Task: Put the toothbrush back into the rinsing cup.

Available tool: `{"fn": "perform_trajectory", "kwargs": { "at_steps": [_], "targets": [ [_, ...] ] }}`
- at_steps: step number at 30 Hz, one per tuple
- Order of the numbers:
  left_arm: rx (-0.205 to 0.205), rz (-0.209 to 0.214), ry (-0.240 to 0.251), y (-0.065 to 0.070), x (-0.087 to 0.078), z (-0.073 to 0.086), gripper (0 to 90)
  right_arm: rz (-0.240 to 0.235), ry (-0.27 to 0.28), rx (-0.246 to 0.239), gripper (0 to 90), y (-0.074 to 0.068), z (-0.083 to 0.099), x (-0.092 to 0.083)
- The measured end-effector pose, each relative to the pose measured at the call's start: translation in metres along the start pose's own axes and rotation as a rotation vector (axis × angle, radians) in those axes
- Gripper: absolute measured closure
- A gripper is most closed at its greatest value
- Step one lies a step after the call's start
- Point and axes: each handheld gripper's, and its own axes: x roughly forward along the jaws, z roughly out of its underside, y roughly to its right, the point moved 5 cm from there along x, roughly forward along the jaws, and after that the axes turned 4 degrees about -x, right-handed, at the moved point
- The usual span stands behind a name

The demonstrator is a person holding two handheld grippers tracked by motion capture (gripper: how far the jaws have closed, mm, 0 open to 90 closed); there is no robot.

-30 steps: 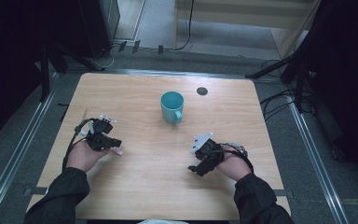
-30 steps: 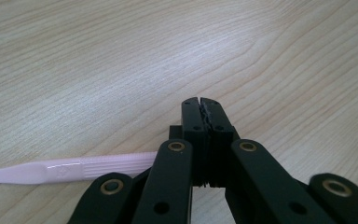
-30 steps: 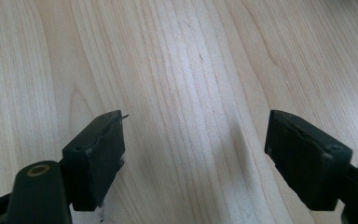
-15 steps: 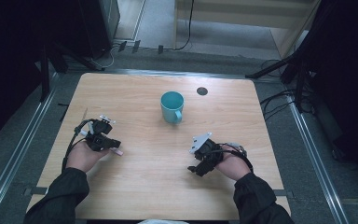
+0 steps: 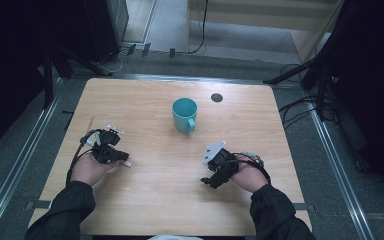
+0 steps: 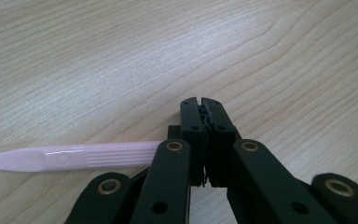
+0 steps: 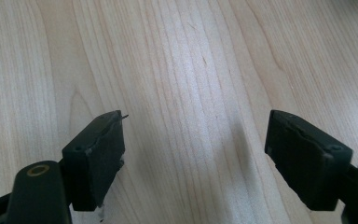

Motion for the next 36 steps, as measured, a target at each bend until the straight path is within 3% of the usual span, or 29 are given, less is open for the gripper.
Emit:
{"fn": "perform_trajectory", "kwargs": {
  "at_steps": [21,36],
  "targets": [
    [-0.036,-0.021,-0.032,-0.011,-0.006,0.011,87.2,-0.004,-0.006,-0.01,19.9,0.0,-0.001,0.002],
    [-0.063,-0.031,-0.061,-0.021,-0.017,0.029,87.2,-0.001,-0.004,-0.009,19.8,0.001,-0.001,0.001]
  ]
}}
